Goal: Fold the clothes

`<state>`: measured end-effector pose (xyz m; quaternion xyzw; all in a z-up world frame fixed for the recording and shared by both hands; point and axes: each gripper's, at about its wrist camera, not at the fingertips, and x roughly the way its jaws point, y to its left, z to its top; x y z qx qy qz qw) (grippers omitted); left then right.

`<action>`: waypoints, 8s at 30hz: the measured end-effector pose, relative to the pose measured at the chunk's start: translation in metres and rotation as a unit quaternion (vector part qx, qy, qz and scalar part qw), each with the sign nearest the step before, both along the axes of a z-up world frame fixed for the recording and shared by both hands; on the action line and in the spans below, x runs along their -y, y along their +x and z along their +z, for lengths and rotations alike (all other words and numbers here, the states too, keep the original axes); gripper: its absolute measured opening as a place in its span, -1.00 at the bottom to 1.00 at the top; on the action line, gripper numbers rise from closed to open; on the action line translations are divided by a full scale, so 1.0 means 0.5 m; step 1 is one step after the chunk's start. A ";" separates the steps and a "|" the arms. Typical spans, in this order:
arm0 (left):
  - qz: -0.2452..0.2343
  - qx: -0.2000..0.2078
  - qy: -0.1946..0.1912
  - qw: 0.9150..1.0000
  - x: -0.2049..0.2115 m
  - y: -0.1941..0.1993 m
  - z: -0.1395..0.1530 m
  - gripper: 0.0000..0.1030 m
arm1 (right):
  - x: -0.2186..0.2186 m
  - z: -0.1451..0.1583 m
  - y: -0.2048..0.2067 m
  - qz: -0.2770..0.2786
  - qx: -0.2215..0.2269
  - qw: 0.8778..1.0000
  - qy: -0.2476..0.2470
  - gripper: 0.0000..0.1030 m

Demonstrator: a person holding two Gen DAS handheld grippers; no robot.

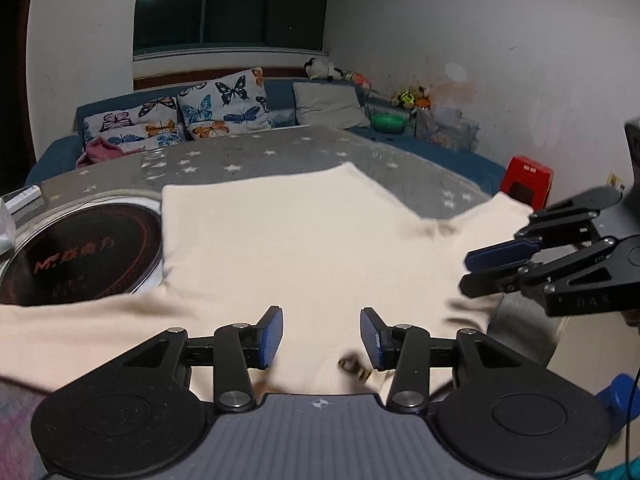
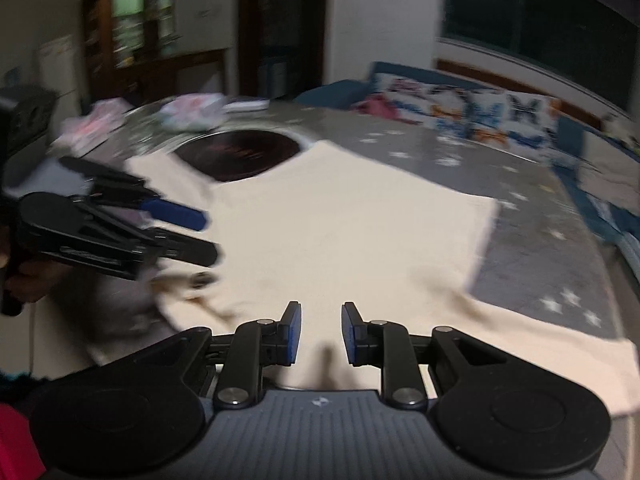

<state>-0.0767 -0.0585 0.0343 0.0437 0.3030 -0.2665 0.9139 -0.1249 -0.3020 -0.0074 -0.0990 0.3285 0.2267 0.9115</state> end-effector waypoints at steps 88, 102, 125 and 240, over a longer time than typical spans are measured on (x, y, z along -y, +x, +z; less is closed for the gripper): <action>0.143 -0.002 -0.044 0.989 -0.141 -0.002 0.001 0.13 | -0.217 0.032 0.105 0.099 0.008 0.994 0.049 -0.82; 0.146 0.009 -0.036 0.989 -0.141 0.022 0.006 0.14 | -0.007 0.007 0.099 -0.014 -0.002 0.999 -0.035 -0.82; 0.206 -0.027 0.002 0.978 -0.183 0.066 -0.037 0.19 | 0.049 -0.041 0.208 0.093 -0.056 0.993 -0.051 -0.92; 0.477 -0.021 -0.018 0.879 -0.412 0.122 -0.041 -0.86 | -0.028 -0.002 0.052 0.070 0.002 0.996 -0.059 -0.34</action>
